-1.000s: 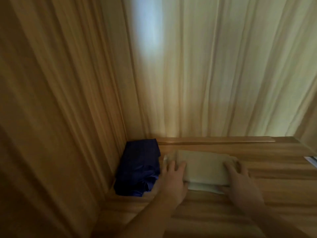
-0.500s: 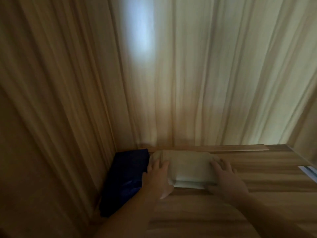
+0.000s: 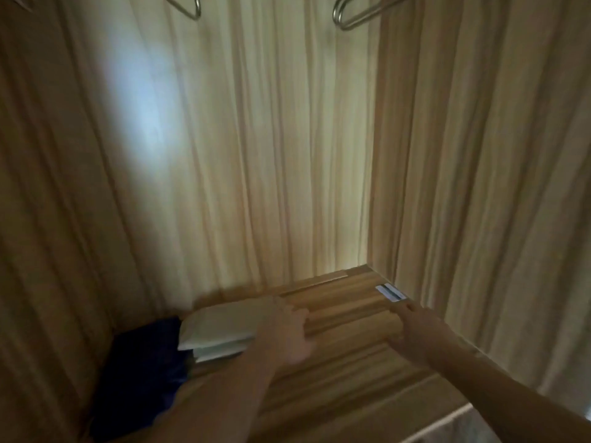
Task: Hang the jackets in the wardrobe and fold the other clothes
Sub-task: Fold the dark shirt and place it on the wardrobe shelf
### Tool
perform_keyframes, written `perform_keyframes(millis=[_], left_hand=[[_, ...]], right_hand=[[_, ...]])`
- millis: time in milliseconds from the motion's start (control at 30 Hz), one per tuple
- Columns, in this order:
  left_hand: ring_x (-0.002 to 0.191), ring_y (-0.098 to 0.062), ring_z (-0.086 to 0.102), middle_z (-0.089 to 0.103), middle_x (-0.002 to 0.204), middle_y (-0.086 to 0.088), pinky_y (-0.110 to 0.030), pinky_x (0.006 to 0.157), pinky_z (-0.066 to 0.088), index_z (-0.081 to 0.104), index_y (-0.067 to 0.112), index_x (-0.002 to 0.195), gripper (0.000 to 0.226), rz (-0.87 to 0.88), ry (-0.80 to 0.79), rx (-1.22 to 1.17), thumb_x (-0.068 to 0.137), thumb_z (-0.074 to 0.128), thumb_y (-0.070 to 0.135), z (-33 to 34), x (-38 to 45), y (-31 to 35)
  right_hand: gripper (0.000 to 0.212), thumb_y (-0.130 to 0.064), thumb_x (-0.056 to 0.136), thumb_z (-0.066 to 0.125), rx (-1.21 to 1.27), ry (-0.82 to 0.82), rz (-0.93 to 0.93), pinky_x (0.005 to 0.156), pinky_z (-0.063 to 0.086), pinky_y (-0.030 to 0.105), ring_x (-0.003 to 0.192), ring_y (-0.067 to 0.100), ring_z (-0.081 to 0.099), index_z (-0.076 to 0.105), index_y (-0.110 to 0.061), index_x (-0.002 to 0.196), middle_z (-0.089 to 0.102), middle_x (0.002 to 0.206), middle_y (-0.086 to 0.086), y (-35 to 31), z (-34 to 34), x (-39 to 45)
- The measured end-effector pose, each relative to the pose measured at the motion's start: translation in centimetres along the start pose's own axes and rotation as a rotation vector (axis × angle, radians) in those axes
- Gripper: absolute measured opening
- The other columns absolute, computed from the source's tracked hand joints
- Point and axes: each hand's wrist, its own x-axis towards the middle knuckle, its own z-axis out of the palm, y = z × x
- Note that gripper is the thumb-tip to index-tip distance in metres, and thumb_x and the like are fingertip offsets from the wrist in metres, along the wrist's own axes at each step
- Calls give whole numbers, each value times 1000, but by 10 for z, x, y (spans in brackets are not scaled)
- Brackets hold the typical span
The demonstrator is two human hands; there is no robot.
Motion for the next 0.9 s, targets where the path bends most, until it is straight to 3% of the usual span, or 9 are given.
perform_keyframes(millis=[133,267,433,600,667,900], left_hand=[[124,-18,49,53,134,5,-34,100,43,52,33,133,57,248,-85,-68,79,63,49,7,-14,67],[114,-14,54,57,128,7,-32,95,46,56,29,126,51,521,-125,-174,79,68,44,42,-38,127],[116,-17,51,53,125,5,-30,94,43,55,28,125,46,852,-233,-61,83,63,43,98,-101,190],[118,-18,53,53,129,6,-33,97,44,53,32,127,50,1051,-375,17,80,59,47,146,-192,260],[120,-16,51,51,133,8,-33,97,44,51,34,129,50,1163,-403,36,81,58,48,152,-244,292],[120,-19,50,52,130,4,-35,97,45,51,34,129,48,1614,-480,50,83,57,46,160,-477,355]], right_hand=[[58,-53,86,56,19,61,189,94,47,35,123,19,48,41,-31,137,47,135,-4,43,-17,-73],[55,-52,87,54,-1,139,429,91,49,33,124,19,48,42,-32,136,47,134,-6,76,-19,-173],[48,-49,89,55,-7,156,797,90,48,34,120,18,48,46,-32,132,47,128,-7,84,0,-344],[49,-49,89,54,-36,243,1129,83,45,30,117,15,51,44,-32,134,47,132,-8,59,-1,-534],[51,-49,87,57,-25,289,1262,88,48,32,115,16,54,46,-29,133,49,129,-6,39,-3,-610],[54,-52,82,57,-33,426,1669,88,50,35,112,17,56,48,-33,131,51,120,-7,-83,8,-829]])
